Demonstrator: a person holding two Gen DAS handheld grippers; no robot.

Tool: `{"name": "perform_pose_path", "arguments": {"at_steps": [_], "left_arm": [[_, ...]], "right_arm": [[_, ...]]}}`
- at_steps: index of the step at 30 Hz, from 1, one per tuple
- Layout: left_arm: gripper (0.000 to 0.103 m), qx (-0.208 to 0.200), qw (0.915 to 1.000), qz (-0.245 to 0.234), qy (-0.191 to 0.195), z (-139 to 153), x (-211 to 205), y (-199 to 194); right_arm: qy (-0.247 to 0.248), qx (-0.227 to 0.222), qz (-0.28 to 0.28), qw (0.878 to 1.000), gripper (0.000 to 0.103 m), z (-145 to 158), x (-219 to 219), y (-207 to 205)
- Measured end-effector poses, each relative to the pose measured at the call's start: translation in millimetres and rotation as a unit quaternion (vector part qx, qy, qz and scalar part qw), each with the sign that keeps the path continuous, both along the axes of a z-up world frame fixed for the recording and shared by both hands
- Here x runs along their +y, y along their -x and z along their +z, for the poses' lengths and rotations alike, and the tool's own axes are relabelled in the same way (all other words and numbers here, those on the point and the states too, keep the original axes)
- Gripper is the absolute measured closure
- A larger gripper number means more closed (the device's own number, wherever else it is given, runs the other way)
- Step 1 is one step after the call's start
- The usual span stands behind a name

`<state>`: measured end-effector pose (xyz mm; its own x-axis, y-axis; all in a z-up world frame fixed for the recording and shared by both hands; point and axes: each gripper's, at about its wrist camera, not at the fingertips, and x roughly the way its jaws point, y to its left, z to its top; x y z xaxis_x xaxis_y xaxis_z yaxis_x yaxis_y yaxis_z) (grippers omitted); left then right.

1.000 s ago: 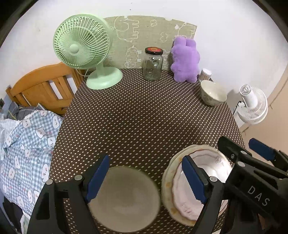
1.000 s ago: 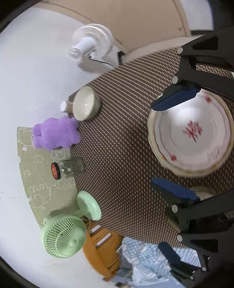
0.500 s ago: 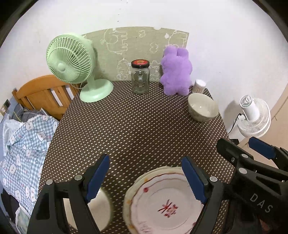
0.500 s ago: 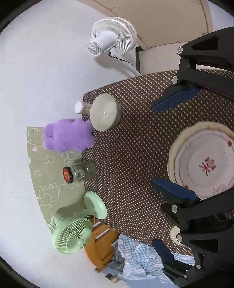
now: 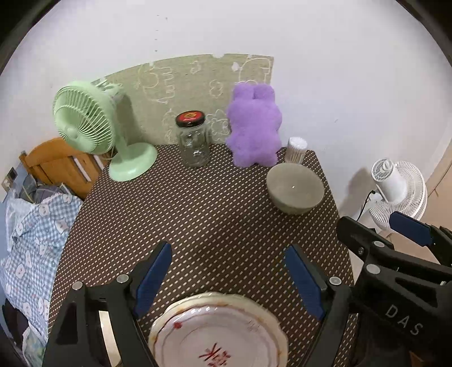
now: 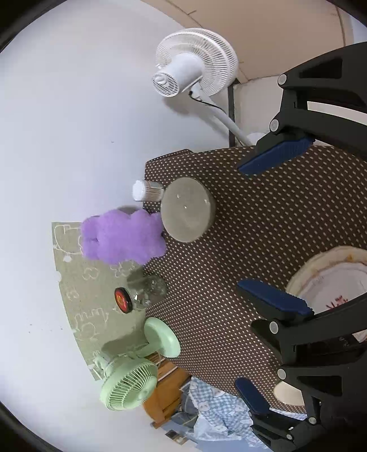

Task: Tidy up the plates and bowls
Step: 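Move both tools past the plate stack to the bowl by the purple bear, then close both tools on the rim of the bowl by the bear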

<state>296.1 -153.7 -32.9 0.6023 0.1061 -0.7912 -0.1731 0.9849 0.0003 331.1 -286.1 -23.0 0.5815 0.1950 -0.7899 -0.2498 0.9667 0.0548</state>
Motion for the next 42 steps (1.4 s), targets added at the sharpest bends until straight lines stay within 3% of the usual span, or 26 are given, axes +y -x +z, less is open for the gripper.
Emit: {"name": "perform_pose_path", "arguments": {"at_steps": [12, 17, 21, 32, 42], "left_arm": [[0.019, 0.003, 1.0, 0.003, -0.006, -24.2, -27.4, -80.0], [0.019, -0.019, 0.9994, -0.007, -0.027, -29.7, -36.5, -107.5], [0.02, -0.013, 0.9996, -0.013, -0.02, -40.5, -39.5, -133.5], [0.025, 0.004, 0.9996, -0.022, -0.019, -85.2, -45.9, -186.6], [0.033, 0.025, 0.9995, -0.017, -0.011, -119.8, -43.8, -207.2]], "right_arm": [[-0.007, -0.013, -0.007, 1.0, 0.024, -18.1, -25.8, -75.5], [-0.023, -0.033, -0.004, 0.999, 0.024, -26.6, -33.2, -101.2], [-0.023, -0.046, -0.014, 0.999, 0.024, -32.9, -38.5, -120.7], [-0.025, -0.014, -0.037, 0.999, 0.024, -83.1, -45.1, -179.0], [-0.001, 0.0, -0.052, 0.999, 0.024, -114.6, -37.6, -201.7]]}}
